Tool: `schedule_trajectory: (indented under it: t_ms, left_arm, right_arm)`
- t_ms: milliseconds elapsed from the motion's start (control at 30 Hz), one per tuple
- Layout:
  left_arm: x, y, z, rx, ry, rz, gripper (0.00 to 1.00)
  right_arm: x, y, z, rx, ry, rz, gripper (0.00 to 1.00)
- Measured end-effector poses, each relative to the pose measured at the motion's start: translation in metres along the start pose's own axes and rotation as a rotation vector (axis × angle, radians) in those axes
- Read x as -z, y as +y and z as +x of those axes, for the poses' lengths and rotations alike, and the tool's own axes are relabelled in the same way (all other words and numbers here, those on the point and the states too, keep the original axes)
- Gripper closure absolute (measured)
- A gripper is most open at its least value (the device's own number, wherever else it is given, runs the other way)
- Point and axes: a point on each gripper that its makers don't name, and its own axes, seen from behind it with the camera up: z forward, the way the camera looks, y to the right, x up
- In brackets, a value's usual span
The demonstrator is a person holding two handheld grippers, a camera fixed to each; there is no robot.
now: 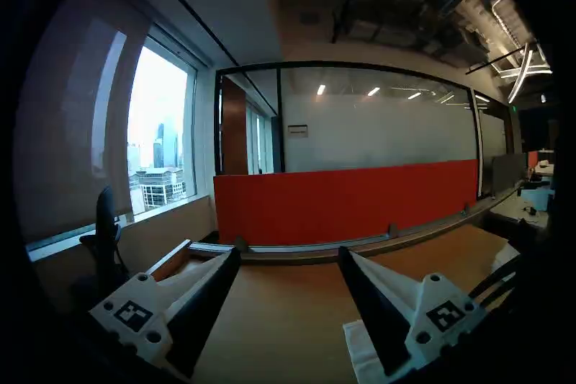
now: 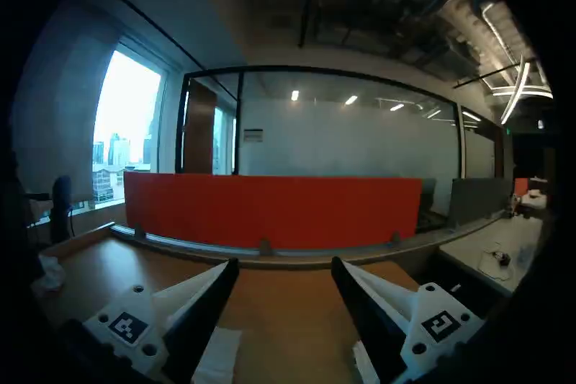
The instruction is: Fold towel
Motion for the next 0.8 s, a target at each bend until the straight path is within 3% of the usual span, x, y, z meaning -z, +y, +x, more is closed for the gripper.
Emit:
schedule_trajectory:
  t_ms: [200, 400, 800]
  left_arm:
    - [-0.001, 0.001, 0.007, -0.008, -0.008, -0.013, 0.00]
    - [0.000, 0.010, 0.007, -0.009, -0.037, -0.066, 0.00]
    - [0.013, 0.050, -0.015, -0.053, -0.158, -0.282, 0.00]
  right_arm:
    - [-0.003, -0.006, 0.009, 0.018, -0.008, 0.020, 0.01]
    - [-0.004, -0.018, 0.005, 0.033, -0.044, 0.070, 0.01]
    - [0.005, -0.048, -0.015, 0.116, -0.172, 0.255, 0.00]
